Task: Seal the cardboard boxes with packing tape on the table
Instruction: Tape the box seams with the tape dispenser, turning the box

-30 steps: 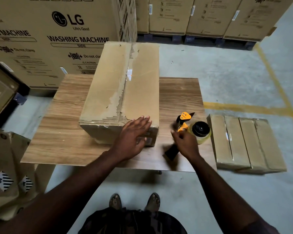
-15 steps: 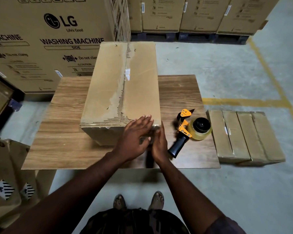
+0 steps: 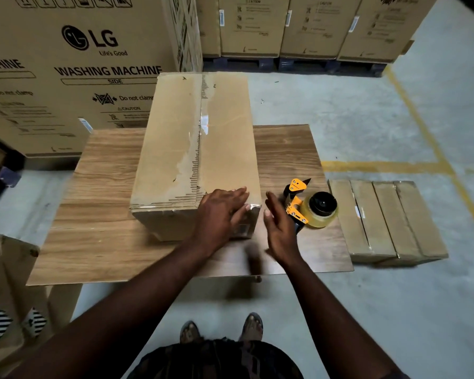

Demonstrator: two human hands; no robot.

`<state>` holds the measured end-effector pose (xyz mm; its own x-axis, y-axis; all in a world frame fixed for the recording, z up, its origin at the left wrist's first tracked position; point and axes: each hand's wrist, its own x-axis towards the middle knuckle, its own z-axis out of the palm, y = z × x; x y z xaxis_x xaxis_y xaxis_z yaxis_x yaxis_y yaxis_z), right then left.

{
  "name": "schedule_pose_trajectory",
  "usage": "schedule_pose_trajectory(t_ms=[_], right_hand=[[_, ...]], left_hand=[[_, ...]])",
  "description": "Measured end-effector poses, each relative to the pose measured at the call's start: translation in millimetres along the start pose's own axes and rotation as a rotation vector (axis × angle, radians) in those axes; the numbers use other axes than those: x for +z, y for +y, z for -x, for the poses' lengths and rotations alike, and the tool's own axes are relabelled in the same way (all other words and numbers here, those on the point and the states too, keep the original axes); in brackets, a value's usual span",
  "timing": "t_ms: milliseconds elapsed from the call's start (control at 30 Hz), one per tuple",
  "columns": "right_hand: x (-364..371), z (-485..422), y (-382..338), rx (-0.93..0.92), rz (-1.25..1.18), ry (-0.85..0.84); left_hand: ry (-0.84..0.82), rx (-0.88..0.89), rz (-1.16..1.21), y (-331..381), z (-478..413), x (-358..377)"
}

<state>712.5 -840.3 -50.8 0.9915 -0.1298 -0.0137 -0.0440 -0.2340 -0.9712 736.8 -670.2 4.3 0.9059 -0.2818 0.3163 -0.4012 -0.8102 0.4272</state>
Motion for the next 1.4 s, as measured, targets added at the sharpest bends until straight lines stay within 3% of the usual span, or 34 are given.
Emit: schedule_pose_trajectory(t_ms=[100, 300, 400, 567, 700, 967, 1400], right_hand=[[-6, -5, -22, -0.134, 0.036, 0.0], [-7, -11, -18, -0.438, 0.465, -0.097], [-8, -12, -18, -0.482, 0.582, -0.111], [-8, -11, -26, -0.553, 0.62, -0.137], [1, -14, -41, -0.686, 0.574, -0.082], [4, -12, -41, -0.762, 0.643, -0.057], [24, -15, -53, -0.691, 0.644, -0.071]], left_hand=[[0.045, 0.066, -0.091, -5, 1, 7], [0.086, 0.181, -0.151, -13, 6, 15], [0.046, 0.168, -0.135, -13, 8, 15], [-0.021, 0.118, -0.025, -12, 8, 3], [0.053, 0.134, 0.039, -29, 9, -24], [0.004, 0.038, -0.017, -58, 27, -39], [-0.074, -0.003, 0.082, -59, 24, -46]])
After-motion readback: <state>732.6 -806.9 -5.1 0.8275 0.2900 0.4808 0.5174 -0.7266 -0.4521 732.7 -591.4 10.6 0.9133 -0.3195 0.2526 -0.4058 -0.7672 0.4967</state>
